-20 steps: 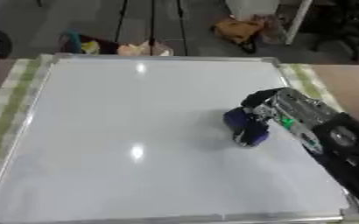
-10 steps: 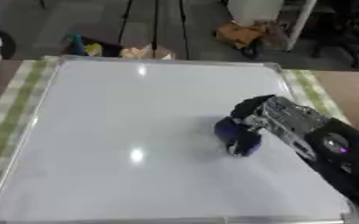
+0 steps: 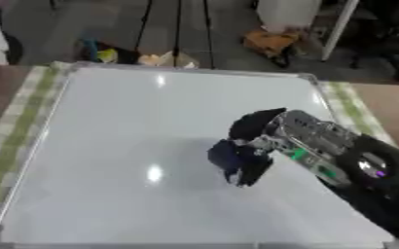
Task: Wipe the whiteboard clean with a brush.
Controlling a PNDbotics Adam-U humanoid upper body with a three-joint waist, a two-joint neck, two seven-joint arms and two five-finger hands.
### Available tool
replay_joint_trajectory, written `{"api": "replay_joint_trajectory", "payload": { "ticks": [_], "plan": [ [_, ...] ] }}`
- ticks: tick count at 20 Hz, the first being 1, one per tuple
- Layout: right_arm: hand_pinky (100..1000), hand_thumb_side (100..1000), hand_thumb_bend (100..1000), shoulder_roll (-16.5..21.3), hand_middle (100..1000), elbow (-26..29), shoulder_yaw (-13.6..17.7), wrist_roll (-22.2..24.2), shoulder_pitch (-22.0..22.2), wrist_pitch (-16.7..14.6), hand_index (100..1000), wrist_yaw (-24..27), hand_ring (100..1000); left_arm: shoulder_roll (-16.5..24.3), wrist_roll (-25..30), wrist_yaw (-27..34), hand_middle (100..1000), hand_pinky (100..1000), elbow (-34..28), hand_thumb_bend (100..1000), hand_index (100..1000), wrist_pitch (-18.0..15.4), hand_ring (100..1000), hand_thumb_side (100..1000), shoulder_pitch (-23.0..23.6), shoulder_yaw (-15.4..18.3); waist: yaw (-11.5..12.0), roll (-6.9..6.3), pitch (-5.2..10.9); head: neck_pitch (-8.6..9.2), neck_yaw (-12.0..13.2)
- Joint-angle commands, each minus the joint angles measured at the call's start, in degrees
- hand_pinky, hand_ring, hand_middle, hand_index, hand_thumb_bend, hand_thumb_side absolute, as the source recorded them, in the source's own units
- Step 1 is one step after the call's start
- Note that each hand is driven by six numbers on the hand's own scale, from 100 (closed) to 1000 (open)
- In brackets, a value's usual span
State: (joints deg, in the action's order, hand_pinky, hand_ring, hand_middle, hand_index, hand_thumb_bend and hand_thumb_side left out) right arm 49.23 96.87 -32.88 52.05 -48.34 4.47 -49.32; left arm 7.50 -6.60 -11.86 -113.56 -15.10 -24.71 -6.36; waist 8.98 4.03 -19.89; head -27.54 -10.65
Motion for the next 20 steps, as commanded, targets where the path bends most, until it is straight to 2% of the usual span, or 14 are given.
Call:
{"api": "replay_joint_trajectory", "payload": {
  "ticks": [1, 5, 7, 12, 20],
  "plan": [
    [622, 794, 100, 1.96, 454, 2.4, 0.64, -0.09, -0.51, 1.45, 390, 1.01, 673, -0.02, 0.23, 0.17, 730, 426, -1.03, 100, 636, -0.03, 830, 918, -0.69, -0.42, 0.17, -0.13, 1.6, 0.5, 0.14],
    [631, 899, 100, 1.51, 479, 1.45, 0.59, -0.09, -0.54, 2.51, 498, 0.0, 707, -0.05, 0.18, 0.19, 730, 426, -1.03, 100, 636, -0.07, 829, 917, -0.71, -0.41, 0.34, -0.17, 1.66, 0.45, 0.16],
    [631, 924, 100, 1.25, 485, 0.54, 0.54, -0.09, -0.48, 2.73, 525, -0.3, 719, -0.06, 0.17, 0.19, 730, 426, -1.03, 100, 636, -0.08, 829, 917, -0.73, -0.41, 0.3, -0.18, 1.64, 0.4, 0.15],
    [631, 929, 100, 0.96, 484, 0.15, 1.07, -0.09, -0.6, 2.94, 533, -0.59, 724, -0.05, 0.19, 0.17, 730, 426, -1.03, 100, 636, -0.07, 829, 917, -0.71, -0.4, 0.29, -0.21, 1.7, 0.29, 0.26],
    [625, 934, 100, 1.56, 483, 5.12, 4.0, -0.09, -0.3, 4.34, 532, -1.19, 716, -0.06, 0.04, 0.07, 730, 426, -1.03, 100, 636, 0.03, 829, 917, -0.59, -0.27, 0.16, -0.27, 1.94, 0.0, 0.78]
  ]
}}
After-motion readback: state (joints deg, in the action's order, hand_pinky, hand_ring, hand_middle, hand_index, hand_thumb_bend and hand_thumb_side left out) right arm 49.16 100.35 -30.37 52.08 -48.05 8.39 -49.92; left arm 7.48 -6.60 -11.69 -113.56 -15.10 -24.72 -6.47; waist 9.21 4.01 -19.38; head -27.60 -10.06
